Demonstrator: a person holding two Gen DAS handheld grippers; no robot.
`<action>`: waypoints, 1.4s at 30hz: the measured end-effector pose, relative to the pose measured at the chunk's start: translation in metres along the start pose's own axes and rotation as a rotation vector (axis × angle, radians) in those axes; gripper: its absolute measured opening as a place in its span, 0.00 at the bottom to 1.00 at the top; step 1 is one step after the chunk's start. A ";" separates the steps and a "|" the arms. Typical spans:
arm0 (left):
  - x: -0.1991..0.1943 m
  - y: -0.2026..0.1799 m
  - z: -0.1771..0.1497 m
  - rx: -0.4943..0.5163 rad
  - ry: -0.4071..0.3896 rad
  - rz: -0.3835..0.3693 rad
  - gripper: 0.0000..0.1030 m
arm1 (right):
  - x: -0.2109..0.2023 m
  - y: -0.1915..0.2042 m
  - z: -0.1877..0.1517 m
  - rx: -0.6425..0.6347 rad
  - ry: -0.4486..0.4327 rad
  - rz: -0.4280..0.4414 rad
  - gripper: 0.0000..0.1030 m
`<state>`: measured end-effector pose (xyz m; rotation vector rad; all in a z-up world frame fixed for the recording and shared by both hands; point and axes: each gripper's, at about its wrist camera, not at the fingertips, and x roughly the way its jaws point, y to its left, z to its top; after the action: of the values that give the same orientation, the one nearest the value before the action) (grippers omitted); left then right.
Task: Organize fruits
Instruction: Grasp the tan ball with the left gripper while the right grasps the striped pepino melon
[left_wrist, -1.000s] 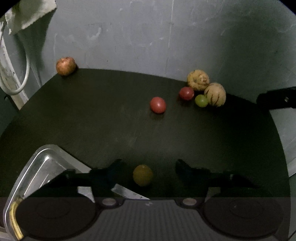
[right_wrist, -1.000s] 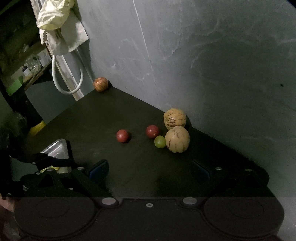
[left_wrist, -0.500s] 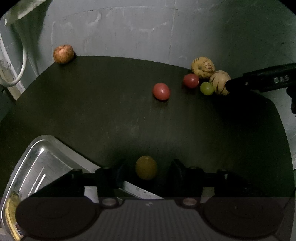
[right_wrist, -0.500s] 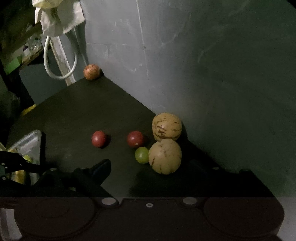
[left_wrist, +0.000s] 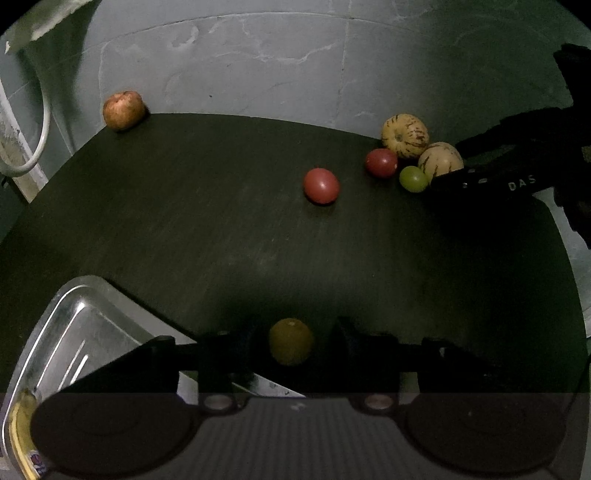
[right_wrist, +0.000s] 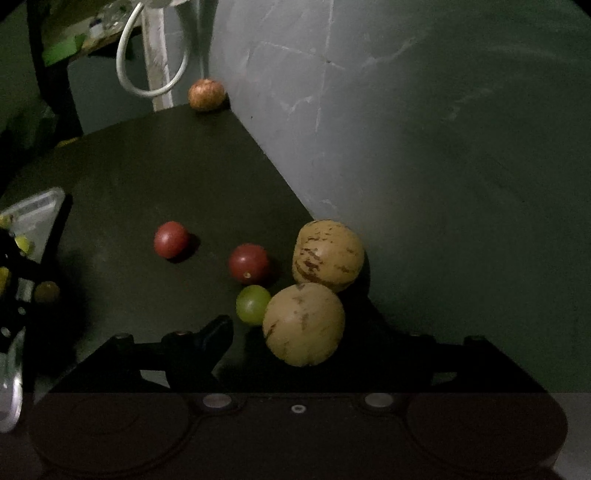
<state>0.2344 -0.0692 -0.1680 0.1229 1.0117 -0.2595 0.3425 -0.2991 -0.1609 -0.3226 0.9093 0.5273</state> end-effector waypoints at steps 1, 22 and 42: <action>0.000 0.000 0.000 0.002 0.000 0.001 0.39 | 0.003 0.000 0.000 -0.013 0.008 0.004 0.75; -0.003 0.000 -0.003 0.022 -0.004 0.016 0.28 | 0.003 0.002 0.003 -0.032 0.029 -0.009 0.52; -0.008 -0.013 -0.008 -0.106 -0.080 0.015 0.27 | -0.047 0.053 -0.037 0.219 -0.011 0.076 0.51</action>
<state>0.2200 -0.0788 -0.1655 0.0240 0.9428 -0.1954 0.2644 -0.2869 -0.1463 -0.0870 0.9614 0.4931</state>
